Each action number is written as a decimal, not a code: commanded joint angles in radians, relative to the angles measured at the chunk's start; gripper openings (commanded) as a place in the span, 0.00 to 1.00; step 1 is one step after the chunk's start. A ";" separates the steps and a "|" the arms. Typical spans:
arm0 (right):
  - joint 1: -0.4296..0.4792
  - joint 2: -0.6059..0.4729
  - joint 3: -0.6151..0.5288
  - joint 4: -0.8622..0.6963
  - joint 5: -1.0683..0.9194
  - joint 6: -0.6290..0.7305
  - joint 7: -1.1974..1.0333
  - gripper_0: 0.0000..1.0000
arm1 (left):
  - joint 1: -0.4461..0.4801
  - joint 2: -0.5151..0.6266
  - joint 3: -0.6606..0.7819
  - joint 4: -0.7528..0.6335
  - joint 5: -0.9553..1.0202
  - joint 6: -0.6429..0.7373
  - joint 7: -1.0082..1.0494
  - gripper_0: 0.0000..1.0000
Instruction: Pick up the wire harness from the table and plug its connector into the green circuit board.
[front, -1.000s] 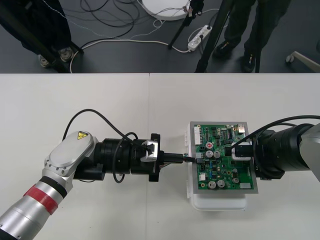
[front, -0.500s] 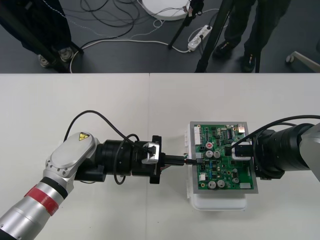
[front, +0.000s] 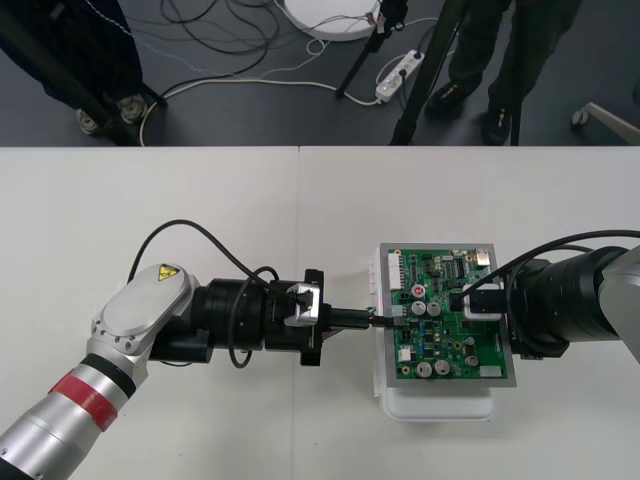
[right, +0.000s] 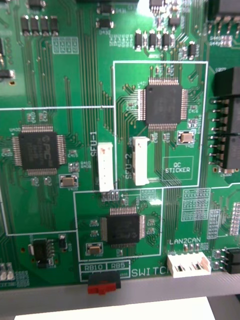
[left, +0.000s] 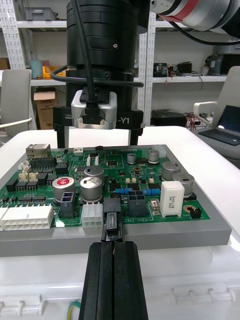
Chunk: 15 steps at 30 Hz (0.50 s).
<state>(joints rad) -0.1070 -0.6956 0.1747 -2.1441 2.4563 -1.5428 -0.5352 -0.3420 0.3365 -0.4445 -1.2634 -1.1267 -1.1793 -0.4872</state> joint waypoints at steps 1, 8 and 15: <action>-0.036 0.025 0.025 -0.034 -0.005 0.007 -0.063 1.00 | 0.011 -0.017 -0.019 -0.044 -0.001 0.037 -0.056 0.00; -0.036 0.025 0.025 -0.034 -0.008 0.009 -0.063 1.00 | 0.011 -0.019 -0.020 -0.056 -0.002 0.037 -0.057 0.00; -0.036 0.025 0.025 -0.033 -0.008 0.012 -0.066 1.00 | 0.009 -0.019 -0.020 -0.073 -0.001 0.037 -0.056 0.00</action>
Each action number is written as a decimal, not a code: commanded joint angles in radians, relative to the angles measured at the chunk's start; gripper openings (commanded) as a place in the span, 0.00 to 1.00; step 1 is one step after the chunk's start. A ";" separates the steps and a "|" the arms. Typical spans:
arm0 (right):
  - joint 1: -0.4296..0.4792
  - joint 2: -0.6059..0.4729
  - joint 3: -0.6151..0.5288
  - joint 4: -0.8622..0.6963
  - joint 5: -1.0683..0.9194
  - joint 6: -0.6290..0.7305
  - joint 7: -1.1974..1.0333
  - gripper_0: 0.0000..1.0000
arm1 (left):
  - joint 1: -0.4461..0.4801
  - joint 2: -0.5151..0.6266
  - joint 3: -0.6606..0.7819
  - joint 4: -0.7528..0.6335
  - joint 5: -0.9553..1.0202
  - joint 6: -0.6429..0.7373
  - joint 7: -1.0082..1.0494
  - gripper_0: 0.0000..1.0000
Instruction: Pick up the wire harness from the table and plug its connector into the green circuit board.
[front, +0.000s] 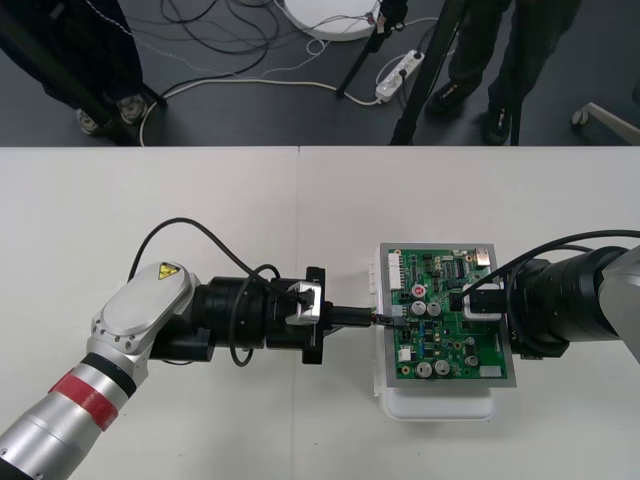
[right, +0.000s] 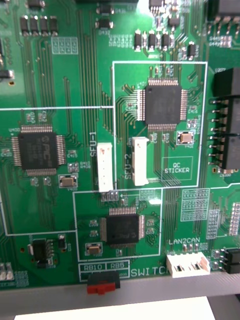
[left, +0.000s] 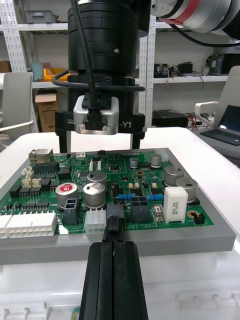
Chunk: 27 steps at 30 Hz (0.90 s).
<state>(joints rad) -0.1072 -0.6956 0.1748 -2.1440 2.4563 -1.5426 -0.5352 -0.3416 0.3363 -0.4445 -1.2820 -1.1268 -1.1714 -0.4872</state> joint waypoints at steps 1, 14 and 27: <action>-0.034 0.025 0.025 -0.033 -0.008 0.013 -0.065 1.00 | 0.009 -0.019 -0.020 -0.054 -0.001 0.029 -0.057 0.00; -0.035 0.025 0.026 -0.034 -0.011 0.018 -0.066 1.00 | 0.015 -0.019 -0.029 -0.054 -0.022 0.039 -0.059 0.00; -0.042 0.037 0.028 -0.033 -0.013 0.019 -0.069 1.00 | 0.027 -0.059 -0.029 -0.054 -0.045 0.067 -0.059 0.00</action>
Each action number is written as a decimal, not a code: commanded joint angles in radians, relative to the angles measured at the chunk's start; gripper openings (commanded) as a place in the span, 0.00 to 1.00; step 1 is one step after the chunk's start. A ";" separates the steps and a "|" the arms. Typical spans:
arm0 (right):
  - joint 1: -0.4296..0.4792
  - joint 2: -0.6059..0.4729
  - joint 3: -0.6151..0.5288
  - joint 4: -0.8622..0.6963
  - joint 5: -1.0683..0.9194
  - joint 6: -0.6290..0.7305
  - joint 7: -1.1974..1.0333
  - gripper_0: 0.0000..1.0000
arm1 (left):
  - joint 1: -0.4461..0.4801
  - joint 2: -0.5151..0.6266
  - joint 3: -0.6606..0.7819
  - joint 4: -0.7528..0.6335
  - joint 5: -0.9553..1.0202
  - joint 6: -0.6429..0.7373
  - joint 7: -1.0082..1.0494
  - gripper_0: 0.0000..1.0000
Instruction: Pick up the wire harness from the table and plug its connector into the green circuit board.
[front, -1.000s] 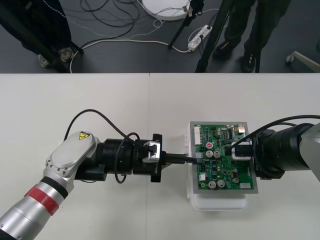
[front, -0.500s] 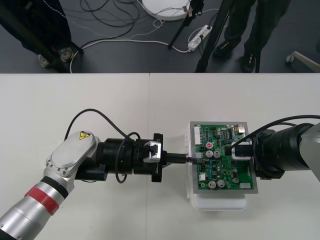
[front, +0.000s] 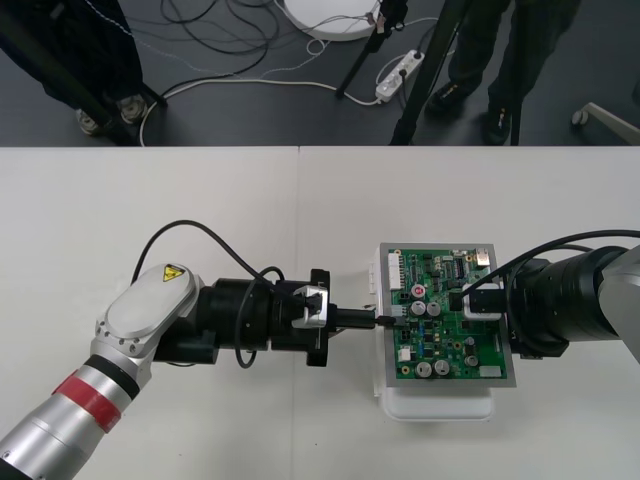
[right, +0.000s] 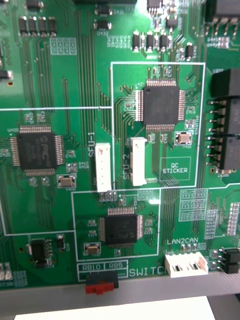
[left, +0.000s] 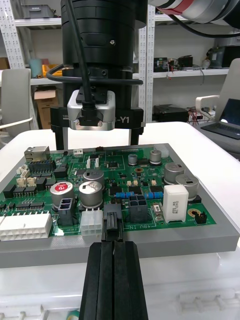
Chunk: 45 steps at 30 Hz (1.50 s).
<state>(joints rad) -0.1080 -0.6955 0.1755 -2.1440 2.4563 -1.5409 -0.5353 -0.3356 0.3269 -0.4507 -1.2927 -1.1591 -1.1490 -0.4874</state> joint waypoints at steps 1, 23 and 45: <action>-0.042 0.039 0.027 -0.033 -0.013 0.018 -0.069 1.00 | 0.021 -0.055 -0.023 -0.042 -0.014 0.048 -0.060 0.00; -0.047 0.047 0.029 -0.033 -0.016 0.018 -0.061 1.00 | 0.033 -0.037 -0.023 -0.043 -0.001 0.052 -0.060 0.00; -0.042 0.028 0.027 -0.016 0.043 0.019 -0.048 1.00 | 0.041 0.029 -0.023 -0.065 0.078 0.061 -0.066 1.00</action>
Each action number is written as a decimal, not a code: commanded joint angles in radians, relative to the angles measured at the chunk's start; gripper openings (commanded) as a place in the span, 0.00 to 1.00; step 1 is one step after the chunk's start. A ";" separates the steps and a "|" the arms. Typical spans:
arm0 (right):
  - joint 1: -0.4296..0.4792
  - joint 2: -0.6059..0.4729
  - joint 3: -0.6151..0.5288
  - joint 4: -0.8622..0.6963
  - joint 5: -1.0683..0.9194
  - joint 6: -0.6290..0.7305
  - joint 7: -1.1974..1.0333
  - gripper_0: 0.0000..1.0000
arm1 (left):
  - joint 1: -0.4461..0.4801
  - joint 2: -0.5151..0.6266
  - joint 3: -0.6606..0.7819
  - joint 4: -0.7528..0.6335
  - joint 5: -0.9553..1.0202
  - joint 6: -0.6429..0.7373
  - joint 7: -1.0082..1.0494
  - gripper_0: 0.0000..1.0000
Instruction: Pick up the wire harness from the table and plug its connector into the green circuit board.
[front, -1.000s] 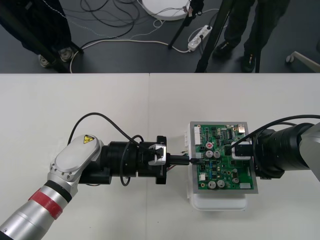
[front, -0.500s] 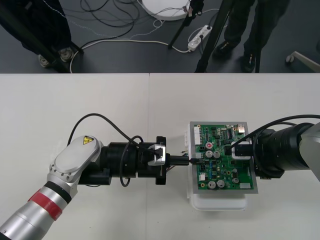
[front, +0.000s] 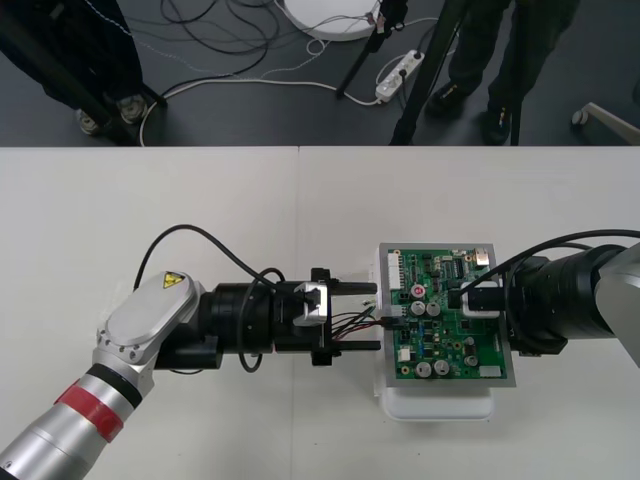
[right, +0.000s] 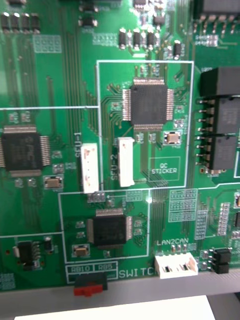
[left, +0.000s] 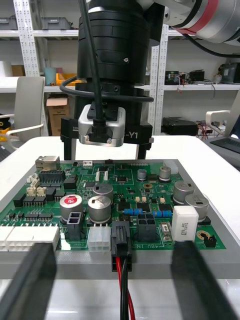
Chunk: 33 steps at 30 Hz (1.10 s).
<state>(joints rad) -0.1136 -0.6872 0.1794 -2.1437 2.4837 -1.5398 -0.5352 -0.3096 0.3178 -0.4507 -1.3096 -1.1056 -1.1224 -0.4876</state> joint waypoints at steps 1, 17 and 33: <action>-0.037 0.012 0.023 -0.007 0.014 0.027 -0.046 1.00 | 0.015 0.041 -0.023 -0.049 0.024 0.035 -0.066 1.00; 0.123 -0.190 -0.127 0.028 -0.157 0.239 -0.005 1.00 | 0.055 0.115 -0.006 -0.049 0.082 0.035 -0.063 1.00; 0.313 -0.227 -0.479 0.028 -0.416 0.242 0.069 1.00 | 0.196 0.343 0.217 -0.180 0.041 -0.109 0.106 1.00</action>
<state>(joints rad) 0.1528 -0.8742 -0.2103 -2.1116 2.1109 -1.3059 -0.5076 -0.1685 0.5924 -0.3331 -1.4329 -1.0368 -1.1268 -0.4852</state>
